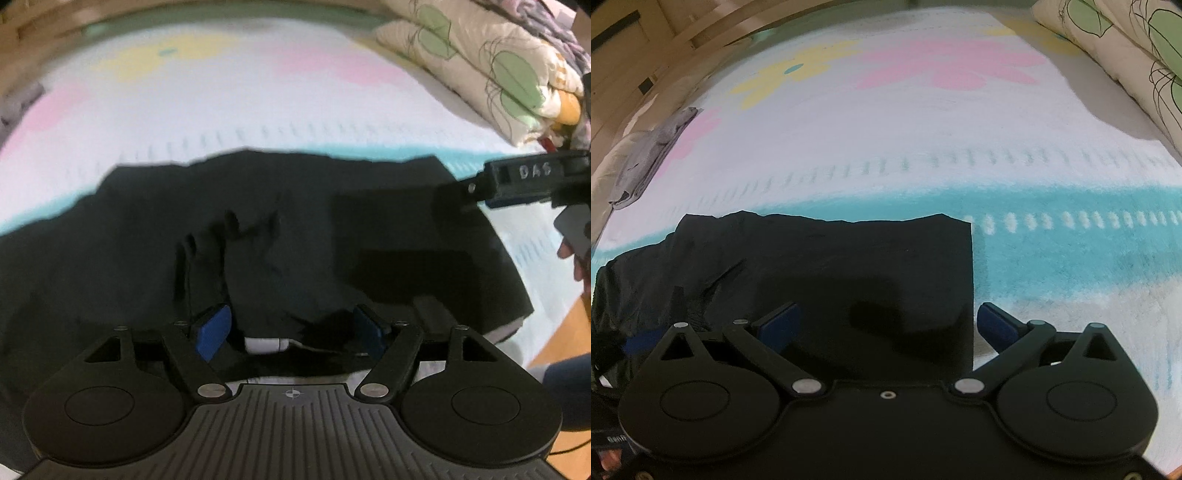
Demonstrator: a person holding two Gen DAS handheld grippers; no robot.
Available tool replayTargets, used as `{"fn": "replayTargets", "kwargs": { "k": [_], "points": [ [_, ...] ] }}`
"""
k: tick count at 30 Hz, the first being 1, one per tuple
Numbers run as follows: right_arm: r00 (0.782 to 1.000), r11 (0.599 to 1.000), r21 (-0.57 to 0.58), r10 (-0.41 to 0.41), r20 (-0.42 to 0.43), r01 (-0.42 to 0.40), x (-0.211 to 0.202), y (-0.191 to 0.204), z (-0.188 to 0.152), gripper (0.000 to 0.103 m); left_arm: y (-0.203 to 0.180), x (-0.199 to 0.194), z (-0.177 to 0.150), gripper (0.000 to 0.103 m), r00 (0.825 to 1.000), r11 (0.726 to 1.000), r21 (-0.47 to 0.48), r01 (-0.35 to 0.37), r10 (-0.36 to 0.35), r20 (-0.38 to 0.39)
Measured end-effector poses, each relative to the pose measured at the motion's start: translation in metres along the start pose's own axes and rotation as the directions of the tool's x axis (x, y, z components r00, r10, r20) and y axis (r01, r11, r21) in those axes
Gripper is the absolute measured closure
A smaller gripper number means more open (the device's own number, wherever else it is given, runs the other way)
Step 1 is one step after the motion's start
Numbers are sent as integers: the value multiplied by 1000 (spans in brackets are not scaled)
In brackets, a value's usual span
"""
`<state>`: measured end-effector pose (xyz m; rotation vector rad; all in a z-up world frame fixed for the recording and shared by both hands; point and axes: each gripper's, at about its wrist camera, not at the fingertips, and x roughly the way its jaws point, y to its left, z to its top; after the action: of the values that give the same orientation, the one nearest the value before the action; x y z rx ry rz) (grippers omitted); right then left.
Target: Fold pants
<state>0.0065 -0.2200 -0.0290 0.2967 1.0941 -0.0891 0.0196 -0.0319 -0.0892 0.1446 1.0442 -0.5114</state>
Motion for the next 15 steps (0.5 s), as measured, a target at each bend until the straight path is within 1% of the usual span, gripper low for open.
{"fn": "replayTargets", "kwargs": {
  "k": [2, 4, 7, 8, 9, 10, 11, 13, 15],
  "points": [
    [1000, 1000, 4, -1, -2, 1, 1, 0, 0, 0, 6, 5, 3, 32, 1000, 1000, -29, 9, -9, -17],
    [1000, 1000, 4, 2, -5, -2, 1, 1, 1, 0, 13, 7, 7, 32, 999, 997, -74, 32, -34, -22],
    [1000, 1000, 5, 10, -4, -10, 1, 3, 1, 0, 22, 8, 10, 34, 996, 987, -141, 78, -83, -32],
    [1000, 1000, 3, 11, -3, -11, 1, 4, 1, 0, 23, 8, 10, 34, 996, 983, -161, 82, -87, -28],
    [1000, 1000, -1, 12, -1, -12, 1, 5, 1, 0, 24, 8, 10, 40, 995, 981, -173, 86, -92, -24],
    [1000, 1000, -3, 14, 1, -14, 1, 6, 1, 0, 23, 8, 9, 49, 996, 981, -173, 84, -90, -27],
    [1000, 1000, -6, 15, 3, -15, 1, 8, 1, 0, 22, 9, 9, 54, 996, 983, -167, 73, -80, -35],
    [1000, 1000, -7, 20, 5, -20, 0, 9, 1, 0, 21, 8, 8, 74, 998, 986, -165, 37, -44, -36],
    [1000, 1000, -3, 26, 10, -26, -2, 10, 1, 0, 21, 6, 7, 83, 999, 985, -168, 26, -31, -26]
  ]
}}
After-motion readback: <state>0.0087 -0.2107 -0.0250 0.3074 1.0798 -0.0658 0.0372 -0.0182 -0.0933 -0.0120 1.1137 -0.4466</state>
